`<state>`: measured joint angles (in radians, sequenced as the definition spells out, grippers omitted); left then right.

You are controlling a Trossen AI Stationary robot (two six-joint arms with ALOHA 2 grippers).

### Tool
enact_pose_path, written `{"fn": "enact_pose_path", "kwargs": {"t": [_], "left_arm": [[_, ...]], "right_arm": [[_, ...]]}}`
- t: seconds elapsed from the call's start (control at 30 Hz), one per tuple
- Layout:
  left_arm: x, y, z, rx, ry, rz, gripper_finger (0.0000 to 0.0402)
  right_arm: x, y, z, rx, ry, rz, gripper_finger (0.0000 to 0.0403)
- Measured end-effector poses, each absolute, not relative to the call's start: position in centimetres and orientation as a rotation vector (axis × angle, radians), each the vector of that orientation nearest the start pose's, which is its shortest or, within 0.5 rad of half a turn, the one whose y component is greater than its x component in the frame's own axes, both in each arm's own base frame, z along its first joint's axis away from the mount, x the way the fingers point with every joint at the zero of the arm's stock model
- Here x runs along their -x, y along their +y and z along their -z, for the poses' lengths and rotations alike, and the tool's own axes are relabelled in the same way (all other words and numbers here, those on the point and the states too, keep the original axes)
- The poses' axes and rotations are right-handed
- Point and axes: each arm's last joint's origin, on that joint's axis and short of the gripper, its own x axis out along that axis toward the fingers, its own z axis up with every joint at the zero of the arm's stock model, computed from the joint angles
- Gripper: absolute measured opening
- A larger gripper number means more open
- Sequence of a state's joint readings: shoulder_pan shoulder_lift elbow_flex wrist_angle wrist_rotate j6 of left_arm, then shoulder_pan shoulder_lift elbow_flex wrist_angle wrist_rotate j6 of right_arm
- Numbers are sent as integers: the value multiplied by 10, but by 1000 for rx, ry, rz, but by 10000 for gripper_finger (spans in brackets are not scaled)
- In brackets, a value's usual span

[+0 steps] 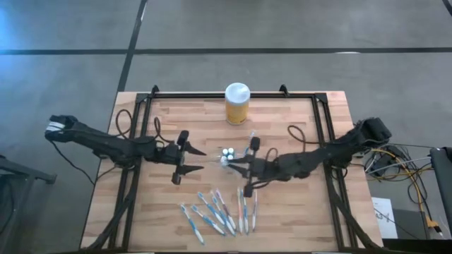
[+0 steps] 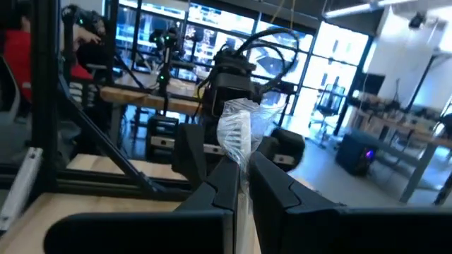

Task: Pick & Place toothbrushing station
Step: Put the blue toothbrush into the transparent organizer

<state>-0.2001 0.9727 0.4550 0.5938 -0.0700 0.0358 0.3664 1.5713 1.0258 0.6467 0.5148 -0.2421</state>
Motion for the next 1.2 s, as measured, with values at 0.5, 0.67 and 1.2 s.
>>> {"fn": "enact_pose_path", "kwargs": {"t": [0.5,0.67,1.2], "left_arm": [[-245,-51,-287,-152,-123,246,225],[-244,-52,-294,-150,-185,263,223],[-253,-56,-289,-143,-205,324,132]], "right_arm": [[-380,129,-338,269,-19,121,15],[-381,127,-335,241,-27,95,15],[-382,123,-328,233,-56,107,15]]}}
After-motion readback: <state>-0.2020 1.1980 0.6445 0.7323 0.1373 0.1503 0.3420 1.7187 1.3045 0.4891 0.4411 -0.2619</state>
